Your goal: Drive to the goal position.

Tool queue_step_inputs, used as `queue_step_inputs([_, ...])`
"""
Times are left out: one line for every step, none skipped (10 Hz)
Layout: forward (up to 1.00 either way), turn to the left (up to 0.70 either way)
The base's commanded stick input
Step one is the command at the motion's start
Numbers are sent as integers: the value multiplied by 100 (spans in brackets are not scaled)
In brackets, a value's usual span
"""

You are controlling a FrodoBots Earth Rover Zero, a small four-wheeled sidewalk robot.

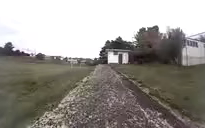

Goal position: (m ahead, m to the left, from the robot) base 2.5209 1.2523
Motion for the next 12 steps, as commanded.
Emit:
queue_step_inputs([100,-7])
queue_step_inputs([100,-14])
queue_step_inputs([100,-28])
queue_step_inputs([100,-21])
queue_step_inputs([100,-11])
queue_step_inputs([100,-2])
queue_step_inputs([100,0])
queue_step_inputs([100,0])
queue_step_inputs([100,0])
queue_step_inputs([100,0])
queue_step_inputs([100,0])
queue_step_inputs([100,0])
